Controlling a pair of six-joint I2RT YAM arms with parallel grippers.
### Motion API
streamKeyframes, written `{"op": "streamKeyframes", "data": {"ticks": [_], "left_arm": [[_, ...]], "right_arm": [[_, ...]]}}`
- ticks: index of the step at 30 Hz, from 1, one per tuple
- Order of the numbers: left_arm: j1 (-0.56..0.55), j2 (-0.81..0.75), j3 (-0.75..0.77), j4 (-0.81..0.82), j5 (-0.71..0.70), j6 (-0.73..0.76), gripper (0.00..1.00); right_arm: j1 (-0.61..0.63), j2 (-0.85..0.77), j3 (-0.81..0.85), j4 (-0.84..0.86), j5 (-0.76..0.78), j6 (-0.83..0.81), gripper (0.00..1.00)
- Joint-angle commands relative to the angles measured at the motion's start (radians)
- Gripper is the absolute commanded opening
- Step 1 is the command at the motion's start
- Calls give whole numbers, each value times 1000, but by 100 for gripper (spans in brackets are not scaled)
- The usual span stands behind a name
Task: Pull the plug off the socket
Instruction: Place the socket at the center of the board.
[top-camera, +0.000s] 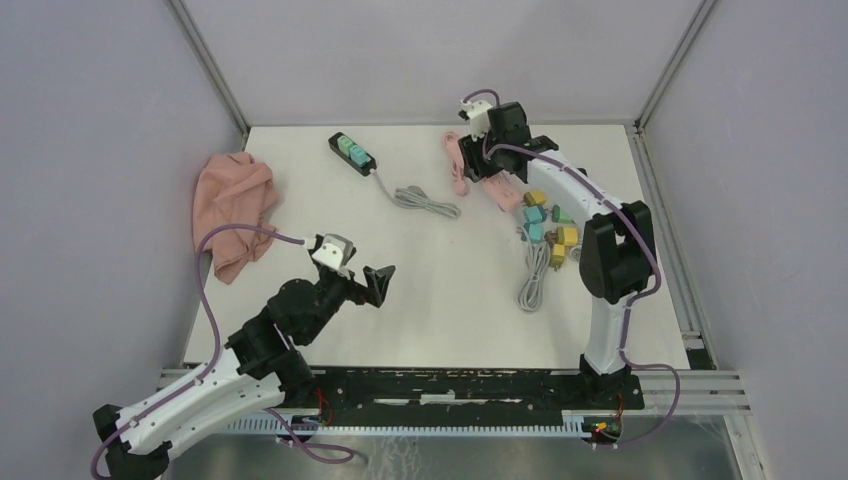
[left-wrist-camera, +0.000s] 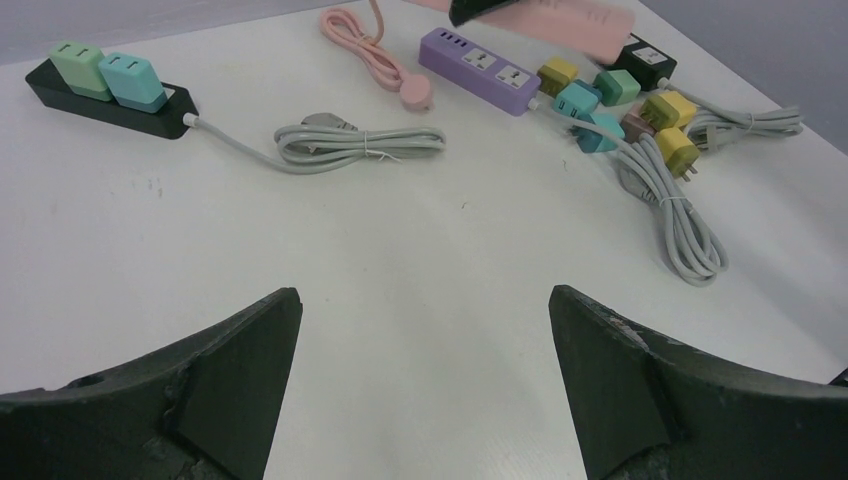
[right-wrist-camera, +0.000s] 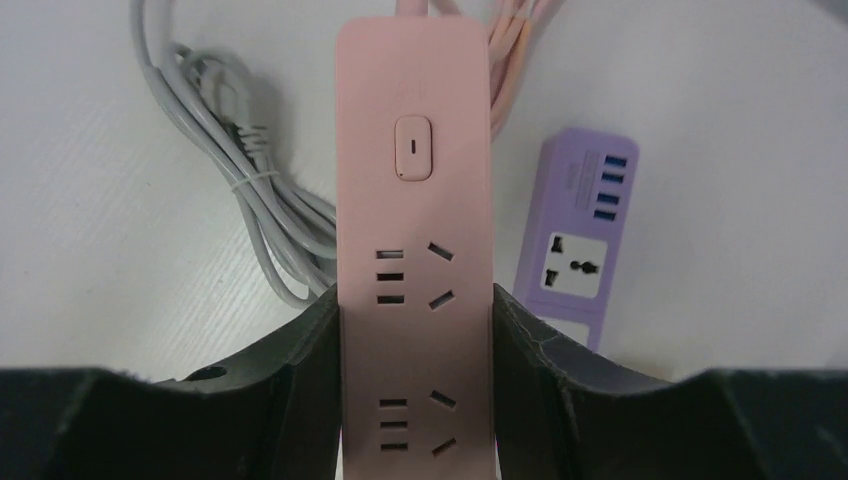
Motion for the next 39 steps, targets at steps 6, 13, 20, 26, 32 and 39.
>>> {"op": "streamKeyframes", "data": {"ticks": [6, 13, 20, 26, 32, 39], "left_arm": [[2, -12, -13, 25, -11, -58, 99], [1, -11, -36, 38, 3, -77, 99], [1, -13, -43, 48, 17, -106, 99], [1, -17, -118, 157, 70, -200, 99], [2, 18, -202, 286, 88, -309, 99], [4, 107, -197, 317, 80, -334, 99]], "right_arm": [[-2, 40, -186, 161, 84, 213, 6], [-3, 65, -239, 142, 208, 154, 25], [-7, 5, -284, 158, 215, 101, 58], [-32, -98, -309, 171, 162, 71, 68], [-74, -179, -353, 181, 36, 57, 69], [-120, -253, -351, 100, -296, -46, 70]]}}
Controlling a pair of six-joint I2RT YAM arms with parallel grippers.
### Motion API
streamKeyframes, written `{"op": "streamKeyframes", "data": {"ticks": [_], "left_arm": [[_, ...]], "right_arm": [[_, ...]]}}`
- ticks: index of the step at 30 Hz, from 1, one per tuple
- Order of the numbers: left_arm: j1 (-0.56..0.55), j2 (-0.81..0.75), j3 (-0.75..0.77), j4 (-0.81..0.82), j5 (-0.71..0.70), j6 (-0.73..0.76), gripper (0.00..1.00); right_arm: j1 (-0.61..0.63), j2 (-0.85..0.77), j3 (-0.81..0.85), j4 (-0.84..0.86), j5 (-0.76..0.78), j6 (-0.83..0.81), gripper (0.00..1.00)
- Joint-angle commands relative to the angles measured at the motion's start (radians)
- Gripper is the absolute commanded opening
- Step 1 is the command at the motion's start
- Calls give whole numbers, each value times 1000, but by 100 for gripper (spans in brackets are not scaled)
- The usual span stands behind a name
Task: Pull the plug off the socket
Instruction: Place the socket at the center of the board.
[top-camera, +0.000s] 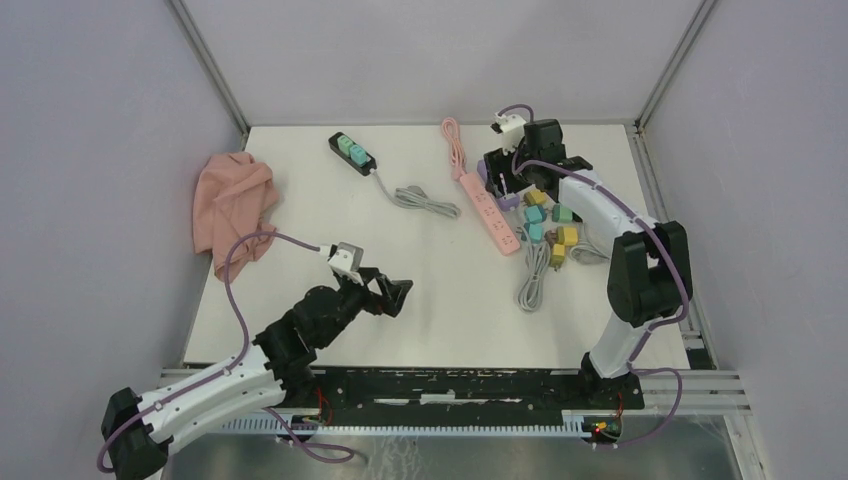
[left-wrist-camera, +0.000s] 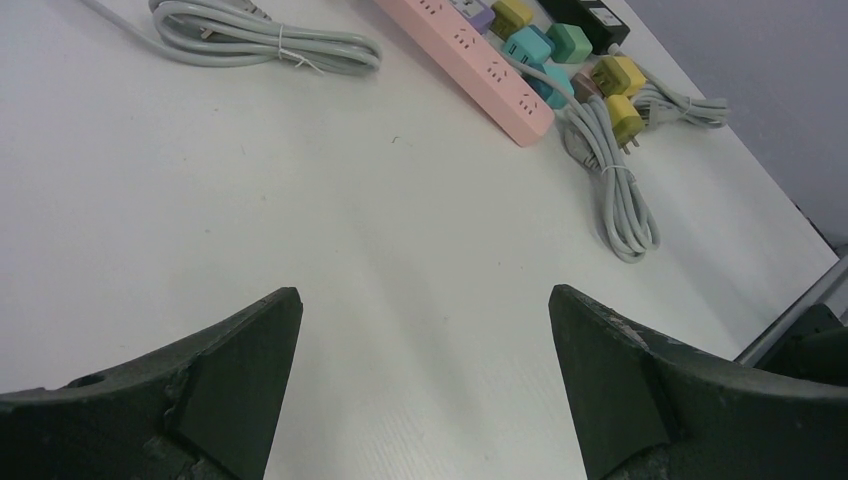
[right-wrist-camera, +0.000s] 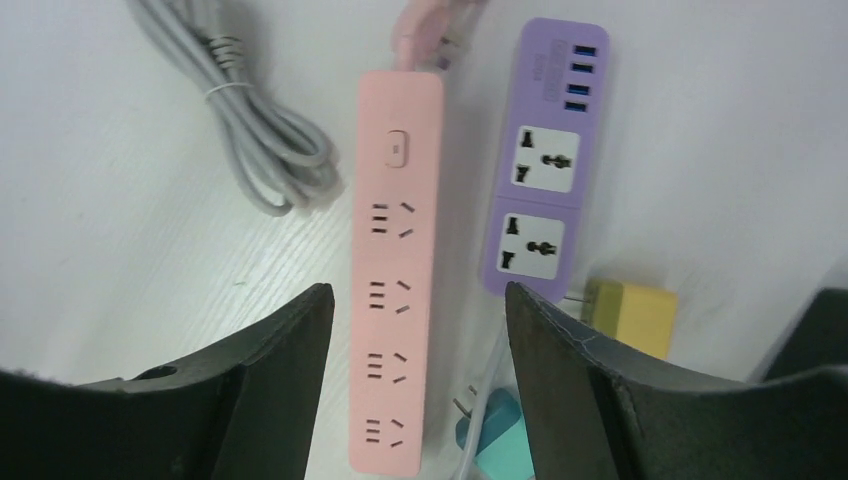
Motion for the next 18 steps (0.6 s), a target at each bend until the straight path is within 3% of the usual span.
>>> {"op": "streamKeyframes", "data": {"ticks": [1, 9, 18], "left_arm": [[6, 42, 12, 106, 1, -68, 99], [87, 123, 8, 172, 97, -113, 99], [433, 285, -4, 350, 442, -261, 99]], "right_arm": [[-21, -74, 3, -48, -302, -103, 70], [-34, -93, 5, -118, -571, -172, 70], [-41, -104, 27, -168, -634, -194, 69]]}}
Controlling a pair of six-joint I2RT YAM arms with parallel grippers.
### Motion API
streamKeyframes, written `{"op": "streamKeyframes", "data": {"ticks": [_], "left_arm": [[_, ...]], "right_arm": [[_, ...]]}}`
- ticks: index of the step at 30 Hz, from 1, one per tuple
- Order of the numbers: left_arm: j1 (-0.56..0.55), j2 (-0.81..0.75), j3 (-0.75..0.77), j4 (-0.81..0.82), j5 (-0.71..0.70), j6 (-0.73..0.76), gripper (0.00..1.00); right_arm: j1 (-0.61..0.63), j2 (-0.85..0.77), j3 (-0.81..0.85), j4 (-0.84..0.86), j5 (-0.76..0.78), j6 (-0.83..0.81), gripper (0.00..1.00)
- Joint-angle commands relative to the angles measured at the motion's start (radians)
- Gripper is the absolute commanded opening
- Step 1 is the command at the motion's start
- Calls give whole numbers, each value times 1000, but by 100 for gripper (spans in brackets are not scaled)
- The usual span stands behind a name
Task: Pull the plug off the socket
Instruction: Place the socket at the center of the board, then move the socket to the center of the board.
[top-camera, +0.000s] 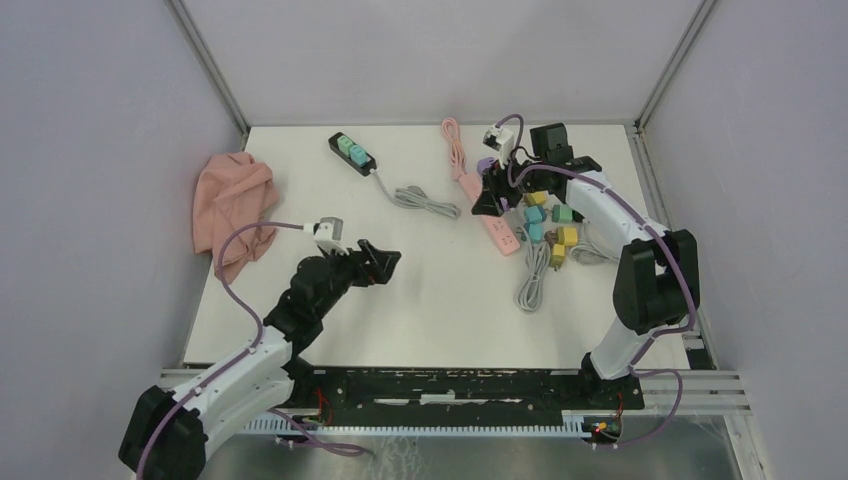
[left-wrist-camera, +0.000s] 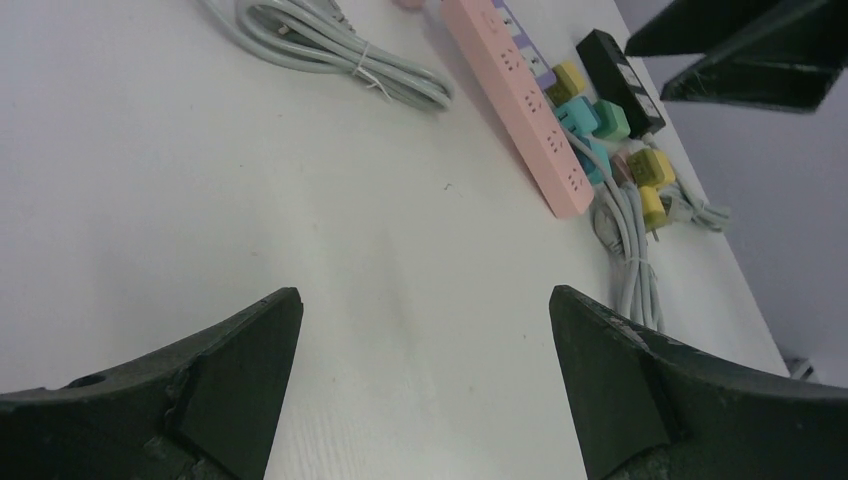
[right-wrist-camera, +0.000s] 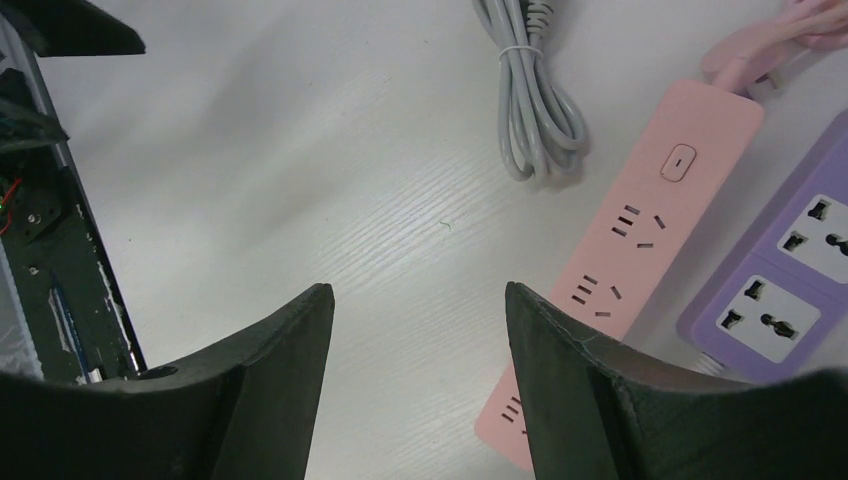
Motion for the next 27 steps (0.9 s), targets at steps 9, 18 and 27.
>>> {"op": "streamKeyframes", "data": {"ticks": [9, 18, 27], "left_arm": [[187, 384, 150, 185, 233, -320, 99], [192, 611, 386, -71, -10, -379, 99], [194, 952, 870, -551, -228, -487, 95]], "right_arm": [[-29, -57, 36, -18, -99, -29, 70], [-37, -63, 40, -28, -117, -34, 70], [-39, -63, 43, -35, -126, -35, 70]]}}
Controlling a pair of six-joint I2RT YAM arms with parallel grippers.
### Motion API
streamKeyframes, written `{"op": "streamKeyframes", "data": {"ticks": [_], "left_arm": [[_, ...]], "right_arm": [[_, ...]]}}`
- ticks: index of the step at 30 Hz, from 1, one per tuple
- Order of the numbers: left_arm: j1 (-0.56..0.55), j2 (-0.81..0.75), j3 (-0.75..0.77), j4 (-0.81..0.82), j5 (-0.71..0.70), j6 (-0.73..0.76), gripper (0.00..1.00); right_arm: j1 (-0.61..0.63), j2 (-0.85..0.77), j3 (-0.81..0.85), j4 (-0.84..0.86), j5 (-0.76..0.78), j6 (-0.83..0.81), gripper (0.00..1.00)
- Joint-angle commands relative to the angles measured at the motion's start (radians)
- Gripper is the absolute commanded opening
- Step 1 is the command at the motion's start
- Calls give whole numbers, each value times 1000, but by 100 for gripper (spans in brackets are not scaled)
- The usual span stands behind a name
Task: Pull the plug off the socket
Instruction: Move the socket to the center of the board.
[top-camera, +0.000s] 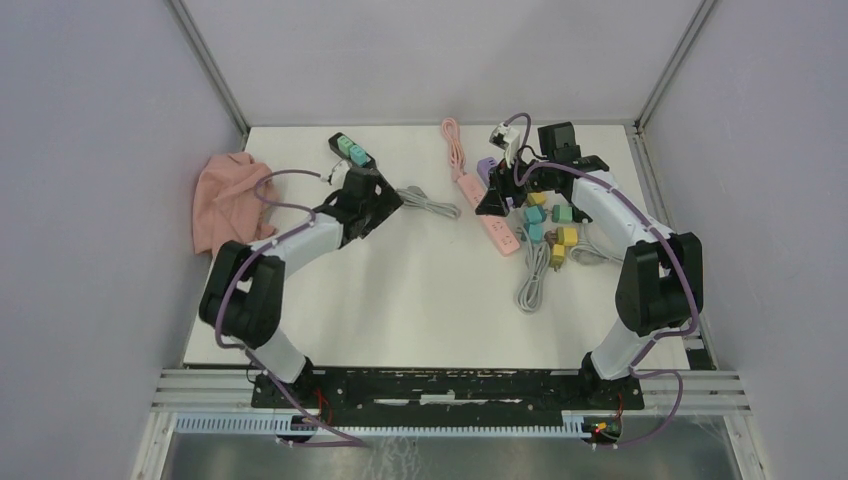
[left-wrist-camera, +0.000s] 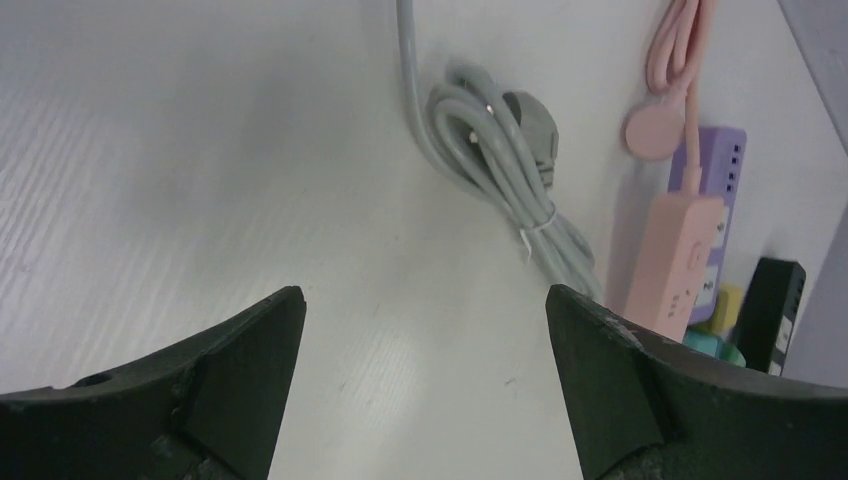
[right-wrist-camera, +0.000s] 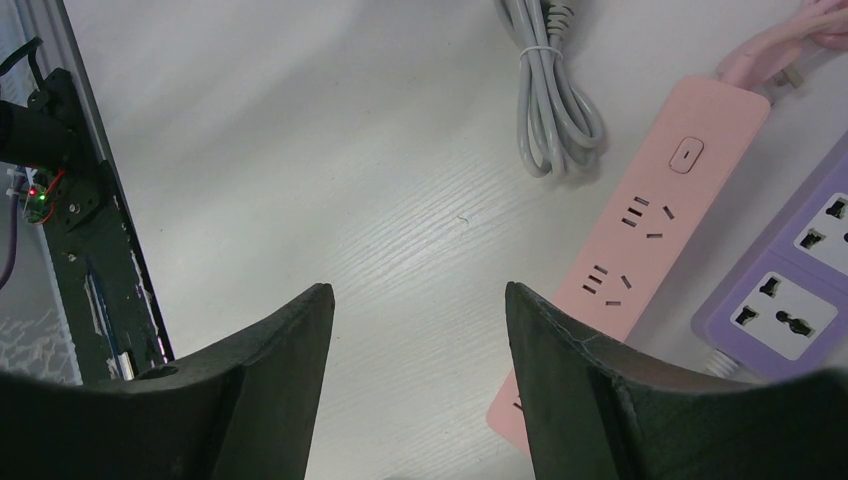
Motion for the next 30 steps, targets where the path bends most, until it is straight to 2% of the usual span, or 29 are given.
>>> {"op": "streamKeyframes", "data": {"ticks": [1, 3, 6, 14, 18, 21, 24, 30], "left_arm": [[4, 179, 279, -273, -105, -49, 89], [3, 269, 392, -322, -81, -26, 80], [4, 369, 500, -369, -58, -18, 78], [2, 461, 604, -366, -47, -78, 79], [3, 519, 669, -376, -22, -91, 70], [3, 548, 695, -374, -17, -89, 68], [3, 568, 704, -373, -1, -83, 56], [-1, 524, 628, -312, 94, -79, 21]], "right_arm": [[-4, -48, 43, 4, -41, -16, 70], [-4, -50, 45, 2, -42, -16, 69], [-5, -55, 44, -1, -43, -17, 69], [-9, -53, 45, -4, -53, -18, 69], [-9, -56, 47, -7, -54, -19, 69], [-10, -56, 46, -8, -57, -19, 69], [-9, -56, 46, -9, -60, -19, 69], [-9, -57, 48, -14, -64, -21, 69]]}}
